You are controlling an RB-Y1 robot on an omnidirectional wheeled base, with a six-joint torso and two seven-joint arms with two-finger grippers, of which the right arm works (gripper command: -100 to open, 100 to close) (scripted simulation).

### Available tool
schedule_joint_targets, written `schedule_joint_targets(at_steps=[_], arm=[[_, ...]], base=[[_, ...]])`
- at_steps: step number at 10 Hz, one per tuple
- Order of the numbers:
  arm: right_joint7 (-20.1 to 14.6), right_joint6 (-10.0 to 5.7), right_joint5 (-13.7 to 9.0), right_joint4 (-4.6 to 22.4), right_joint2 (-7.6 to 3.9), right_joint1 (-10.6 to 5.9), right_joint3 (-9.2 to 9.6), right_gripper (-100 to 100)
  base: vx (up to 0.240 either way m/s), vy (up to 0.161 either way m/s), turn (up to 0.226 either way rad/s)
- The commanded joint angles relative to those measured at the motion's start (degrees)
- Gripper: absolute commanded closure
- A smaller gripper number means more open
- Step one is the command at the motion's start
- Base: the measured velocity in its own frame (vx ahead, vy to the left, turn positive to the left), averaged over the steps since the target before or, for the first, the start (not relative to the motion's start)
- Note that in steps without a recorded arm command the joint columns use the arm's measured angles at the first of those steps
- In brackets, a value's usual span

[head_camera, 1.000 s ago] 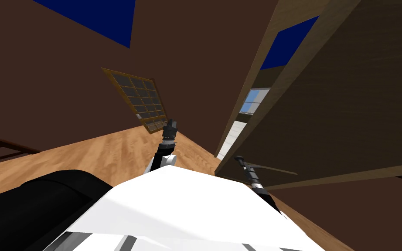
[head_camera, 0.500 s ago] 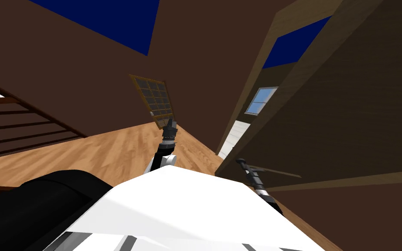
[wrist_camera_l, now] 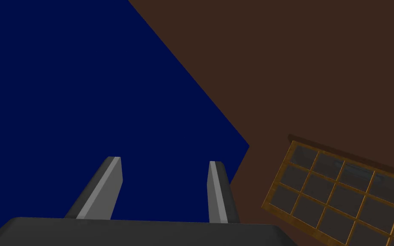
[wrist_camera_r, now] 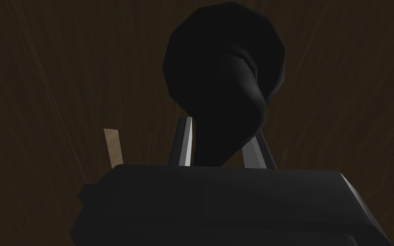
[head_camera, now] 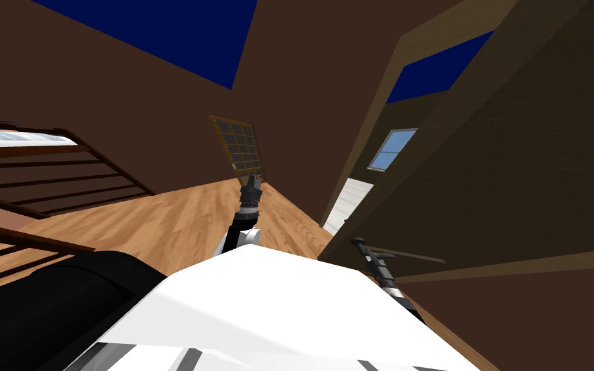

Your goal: Pull the door open

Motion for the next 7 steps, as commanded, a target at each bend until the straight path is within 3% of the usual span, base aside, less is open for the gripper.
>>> schedule_joint_targets(at_steps=[1,7], arm=[[-0.2,-1.06,-0.2,0.6,-0.31,0.14,0.50,100],[-1.0,-4.58,-1.1,2.4,-1.46,0.76,2.45,100]], base=[[-0.226,-0.105,0.227],[-0.213,-0.069,0.162]])
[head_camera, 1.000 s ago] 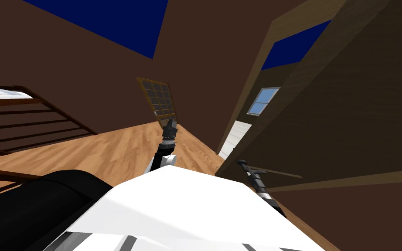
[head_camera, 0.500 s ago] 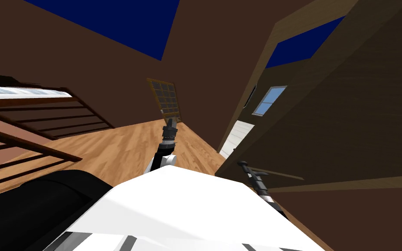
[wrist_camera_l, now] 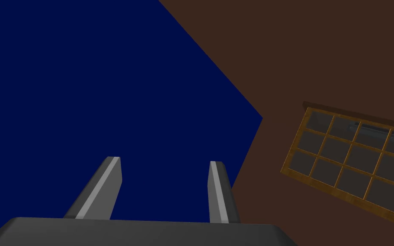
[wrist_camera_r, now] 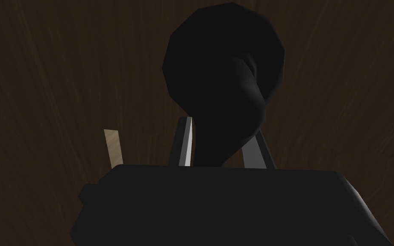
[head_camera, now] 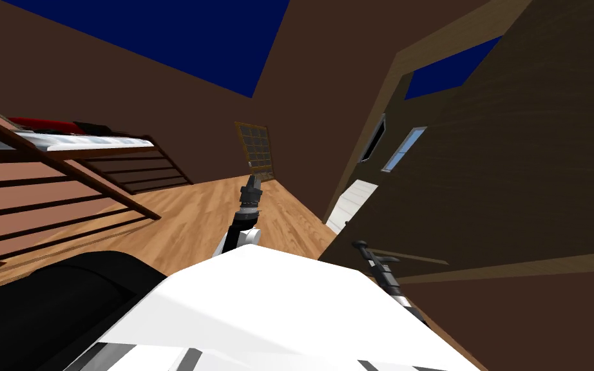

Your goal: Pull the door open

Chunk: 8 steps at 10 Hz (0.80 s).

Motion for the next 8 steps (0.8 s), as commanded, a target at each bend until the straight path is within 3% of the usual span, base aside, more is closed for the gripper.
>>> schedule_joint_targets(at_steps=[1,2,3,8], arm=[[-0.4,-1.38,-0.2,1.6,-0.26,-0.34,0.35,100],[-0.5,-1.87,-0.3,1.8,-0.42,-0.26,0.63,100],[-0.5,-1.28,-0.2,1.3,-0.18,-0.13,0.65,100],[-1.0,-3.52,-1.0,3.2,-0.60,-0.45,2.41,100]], base=[[-0.196,-0.050,0.139],[-0.180,-0.053,0.137],[-0.075,-0.023,0.034],[-0.194,-0.066,0.166]])
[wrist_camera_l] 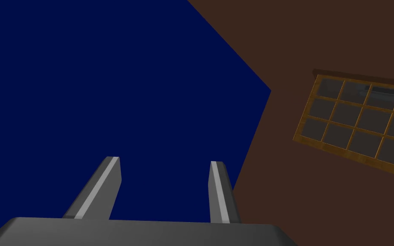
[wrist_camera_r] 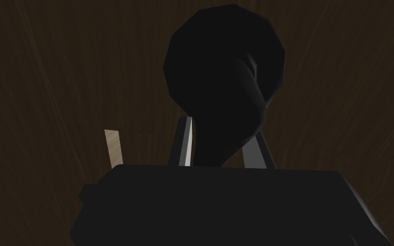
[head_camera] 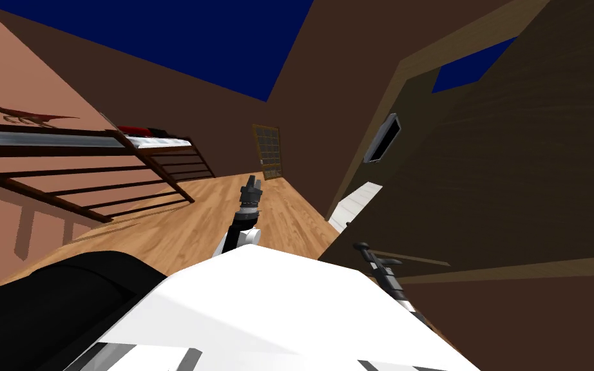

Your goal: Pull the door open

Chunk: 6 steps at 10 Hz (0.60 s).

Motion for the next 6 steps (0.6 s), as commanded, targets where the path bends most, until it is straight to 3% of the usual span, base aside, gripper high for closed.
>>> schedule_joint_targets(at_steps=[1,6], arm=[[-0.1,-0.87,-0.3,0.6,-0.31,0.11,0.54,100],[-0.5,-2.86,-1.1,2.3,-0.76,-0.21,2.04,100]], base=[[-0.196,-0.094,0.160],[-0.206,-0.066,0.149]])
